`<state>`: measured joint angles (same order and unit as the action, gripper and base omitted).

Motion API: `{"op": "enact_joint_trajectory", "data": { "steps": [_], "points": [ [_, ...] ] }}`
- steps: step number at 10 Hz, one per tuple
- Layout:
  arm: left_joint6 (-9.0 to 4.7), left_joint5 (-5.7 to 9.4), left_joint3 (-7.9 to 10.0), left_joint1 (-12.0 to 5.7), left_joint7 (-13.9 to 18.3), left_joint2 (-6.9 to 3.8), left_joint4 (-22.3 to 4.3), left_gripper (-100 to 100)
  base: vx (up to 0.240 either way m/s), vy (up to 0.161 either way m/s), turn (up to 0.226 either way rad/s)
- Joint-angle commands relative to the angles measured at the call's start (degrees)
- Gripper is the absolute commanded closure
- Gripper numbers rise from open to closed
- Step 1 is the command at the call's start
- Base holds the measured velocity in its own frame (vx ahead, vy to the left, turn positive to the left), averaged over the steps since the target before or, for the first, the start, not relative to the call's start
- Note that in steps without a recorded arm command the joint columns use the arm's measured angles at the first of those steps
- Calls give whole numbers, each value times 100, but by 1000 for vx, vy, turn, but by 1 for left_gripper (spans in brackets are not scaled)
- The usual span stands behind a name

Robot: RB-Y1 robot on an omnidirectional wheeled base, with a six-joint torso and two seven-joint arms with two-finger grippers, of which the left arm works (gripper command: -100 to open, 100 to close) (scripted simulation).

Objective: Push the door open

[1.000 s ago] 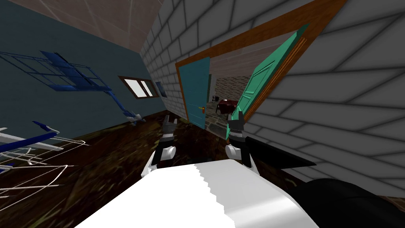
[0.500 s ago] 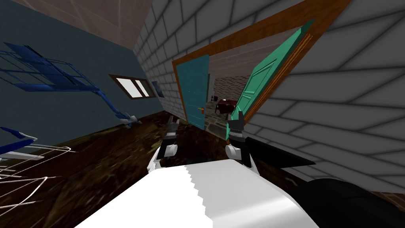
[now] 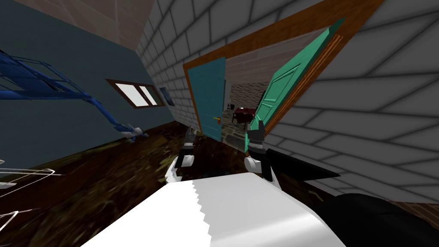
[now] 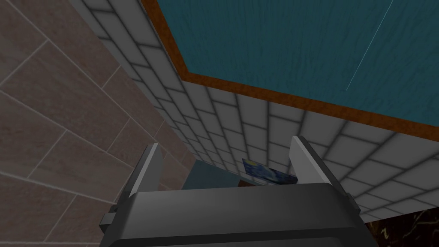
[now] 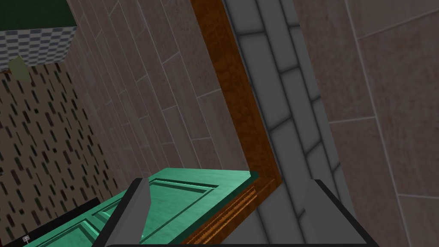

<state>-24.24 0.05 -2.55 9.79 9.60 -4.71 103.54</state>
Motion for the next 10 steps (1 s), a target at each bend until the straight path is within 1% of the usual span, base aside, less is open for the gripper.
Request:
{"op": "enact_joint_trajectory", "data": {
  "steps": [1,4,10],
  "points": [
    [-3,-40,7,-158,10,-16,-263,-100,113,20,-74],
    [-9,-117,8,-425,18,-35,-727,-100,91,35,-74],
    [-20,-277,9,-974,35,-38,-1682,-100,95,36,-74]
  ]
}}
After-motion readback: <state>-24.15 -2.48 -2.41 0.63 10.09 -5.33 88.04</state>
